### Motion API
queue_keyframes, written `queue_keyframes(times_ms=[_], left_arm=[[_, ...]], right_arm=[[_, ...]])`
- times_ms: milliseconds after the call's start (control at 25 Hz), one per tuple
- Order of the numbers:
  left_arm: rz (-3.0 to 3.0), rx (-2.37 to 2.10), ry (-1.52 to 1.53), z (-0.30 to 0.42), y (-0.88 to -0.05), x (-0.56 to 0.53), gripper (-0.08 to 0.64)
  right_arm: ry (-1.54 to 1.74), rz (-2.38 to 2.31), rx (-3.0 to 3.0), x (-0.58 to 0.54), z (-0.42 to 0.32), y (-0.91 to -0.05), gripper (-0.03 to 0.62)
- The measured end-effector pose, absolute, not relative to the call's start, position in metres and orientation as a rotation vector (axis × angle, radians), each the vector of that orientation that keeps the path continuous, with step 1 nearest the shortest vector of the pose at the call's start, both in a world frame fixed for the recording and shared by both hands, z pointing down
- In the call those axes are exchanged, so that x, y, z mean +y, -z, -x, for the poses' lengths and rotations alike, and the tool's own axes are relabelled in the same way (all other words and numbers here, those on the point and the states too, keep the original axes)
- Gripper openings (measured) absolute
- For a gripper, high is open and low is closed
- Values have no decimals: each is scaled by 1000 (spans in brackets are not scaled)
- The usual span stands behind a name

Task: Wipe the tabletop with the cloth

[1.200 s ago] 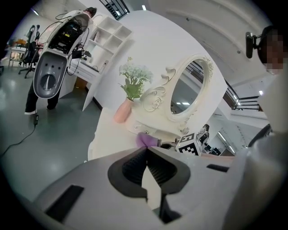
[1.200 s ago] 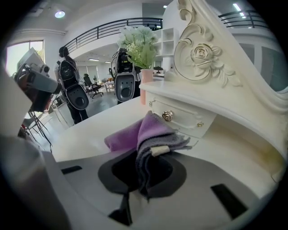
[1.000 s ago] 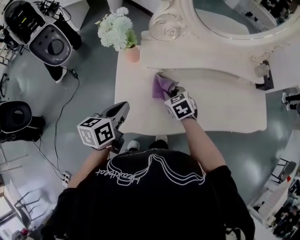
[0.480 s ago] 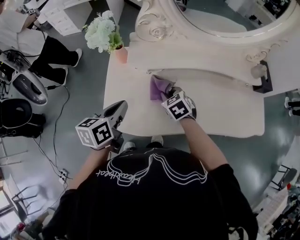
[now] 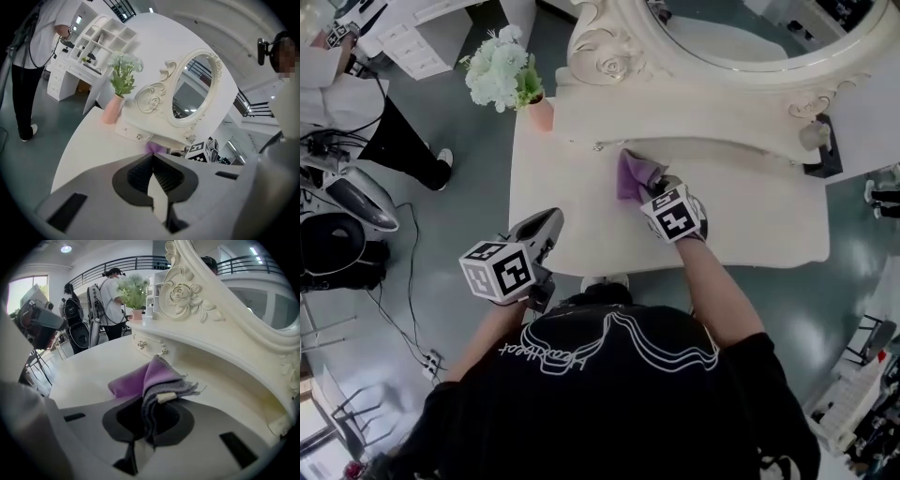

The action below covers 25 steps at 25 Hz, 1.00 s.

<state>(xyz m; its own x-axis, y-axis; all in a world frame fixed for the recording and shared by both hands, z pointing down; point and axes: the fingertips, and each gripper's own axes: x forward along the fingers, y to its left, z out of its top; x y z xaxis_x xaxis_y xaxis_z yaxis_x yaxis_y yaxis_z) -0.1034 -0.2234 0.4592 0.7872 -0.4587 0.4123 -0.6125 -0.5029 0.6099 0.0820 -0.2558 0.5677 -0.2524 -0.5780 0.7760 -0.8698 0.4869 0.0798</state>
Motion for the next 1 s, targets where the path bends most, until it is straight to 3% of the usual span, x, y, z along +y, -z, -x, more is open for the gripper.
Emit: queue_keyframes(times_ms=[520, 1000], left_arm=[[-2233, -647, -308, 111, -473, -244, 4], [-2247, -639, -322, 73, -467, -244, 3]], right_arm=[[-550, -1314, -1820, -250, -104, -572, 49], [-571, -1362, -1804, -238, -145, -571, 48]])
